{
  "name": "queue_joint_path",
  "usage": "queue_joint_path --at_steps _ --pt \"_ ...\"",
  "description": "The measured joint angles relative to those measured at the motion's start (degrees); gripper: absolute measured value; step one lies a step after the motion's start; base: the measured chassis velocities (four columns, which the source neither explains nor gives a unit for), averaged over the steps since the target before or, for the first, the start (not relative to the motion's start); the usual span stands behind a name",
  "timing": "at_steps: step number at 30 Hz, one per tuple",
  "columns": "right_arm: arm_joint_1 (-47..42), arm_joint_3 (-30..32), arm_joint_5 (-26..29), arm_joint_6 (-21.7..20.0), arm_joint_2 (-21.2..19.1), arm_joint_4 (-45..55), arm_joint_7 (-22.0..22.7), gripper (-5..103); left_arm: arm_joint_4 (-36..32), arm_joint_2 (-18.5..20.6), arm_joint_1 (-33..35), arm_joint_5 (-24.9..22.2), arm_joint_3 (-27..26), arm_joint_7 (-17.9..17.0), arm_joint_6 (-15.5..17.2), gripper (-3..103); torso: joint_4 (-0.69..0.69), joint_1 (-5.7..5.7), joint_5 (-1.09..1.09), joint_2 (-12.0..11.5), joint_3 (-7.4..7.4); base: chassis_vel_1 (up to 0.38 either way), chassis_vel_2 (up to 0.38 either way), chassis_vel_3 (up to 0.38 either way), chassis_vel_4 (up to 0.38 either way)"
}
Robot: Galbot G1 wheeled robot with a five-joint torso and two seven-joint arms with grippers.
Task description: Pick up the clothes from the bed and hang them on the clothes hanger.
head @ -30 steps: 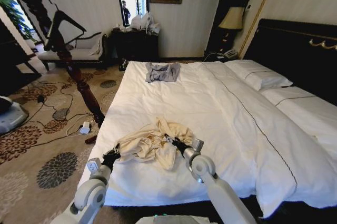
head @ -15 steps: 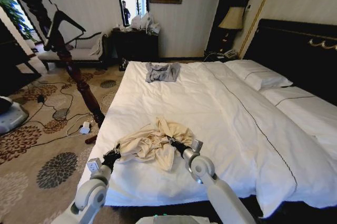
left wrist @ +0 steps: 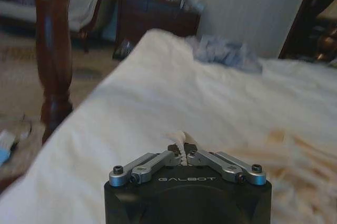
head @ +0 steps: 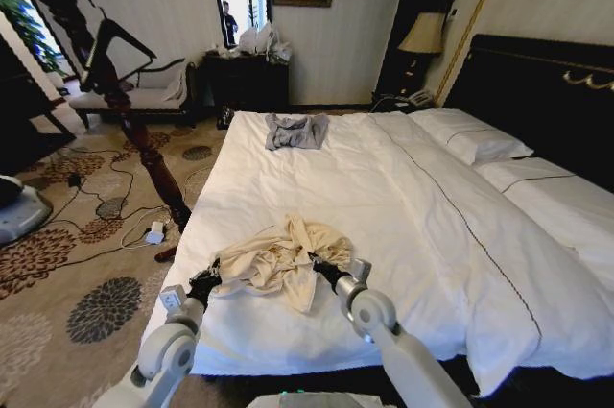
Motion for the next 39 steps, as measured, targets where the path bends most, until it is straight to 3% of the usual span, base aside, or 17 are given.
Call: queue_joint_path --at_steps 2,7,9,20,23,28,31,33,34,36,39 --pt "0.0 2.2 0.9 -0.6 -4.8 4.2 0.0 0 -1.9 3.2 -1.8 -0.8 -1.1 0.0 0.1 0 -0.01 0.00 0.02 0.0 0.00 0.000 0.000 0.000 0.000" --pt "0.5 5.4 3.6 -0.7 -10.0 8.2 -0.1 0 -3.0 9.2 -5.1 -2.2 -2.3 0.3 0.3 0 -0.02 0.00 0.00 0.0 0.00 0.000 0.000 0.000 0.000" --pt "2.6 9.0 5.5 -0.8 -15.3 11.3 -0.8 0 -4.6 16.4 -9.5 -4.9 -3.0 1.0 0.4 0 -0.01 0.00 0.00 0.0 0.01 0.000 0.000 0.000 0.000" --pt "11.9 16.0 14.2 -0.9 -26.1 12.4 -0.4 0 -4.4 27.4 -28.0 -14.9 -2.1 1.0 1.3 0 -0.03 0.01 0.00 0.0 0.01 0.000 0.000 0.000 0.000" --pt "16.7 17.5 18.5 -0.5 -29.8 11.0 -0.3 0 -1.9 30.3 -35.7 -18.1 -0.6 0.9 2.0 0 0.03 0.01 -0.01 0.0 0.01 0.000 0.000 0.000 0.000" --pt "20.1 19.7 21.0 0.3 -34.7 8.9 -0.4 0 1.7 32.0 -46.3 -20.7 3.4 1.1 2.4 0 -0.02 0.02 0.03 0.0 0.01 0.000 0.000 0.000 0.000" --pt "24.2 20.8 23.2 0.9 -38.4 5.9 -0.6 0 5.5 32.1 -57.2 -23.5 9.4 1.3 2.9 0 -0.01 0.02 0.00 0.0 0.01 0.000 0.000 0.000 0.000" --pt "25.3 20.7 23.6 1.0 -38.8 5.2 -0.6 0 6.1 32.0 -59.1 -24.0 10.6 1.3 3.0 0 -0.01 0.01 0.01 0.0 0.01 0.000 0.000 0.000 0.000" --pt "28.6 19.7 24.4 1.1 -39.6 3.3 -0.5 0 8.1 31.2 -65.8 -25.1 14.9 1.1 3.5 0 0.00 0.02 -0.01 0.0 0.01 0.000 0.000 0.000 0.000" --pt "32.9 17.1 25.0 1.2 -40.0 0.2 0.0 0 10.2 29.6 -72.8 -26.3 20.3 0.2 4.4 0 0.01 0.01 0.01 0.0 0.00 0.000 0.000 0.000 0.000" --pt "35.1 15.1 24.9 1.4 -39.9 -1.8 0.0 0 11.6 28.3 -76.0 -26.7 23.2 -0.2 4.6 0 0.00 0.01 0.02 0.0 0.00 0.000 0.000 0.000 0.000"
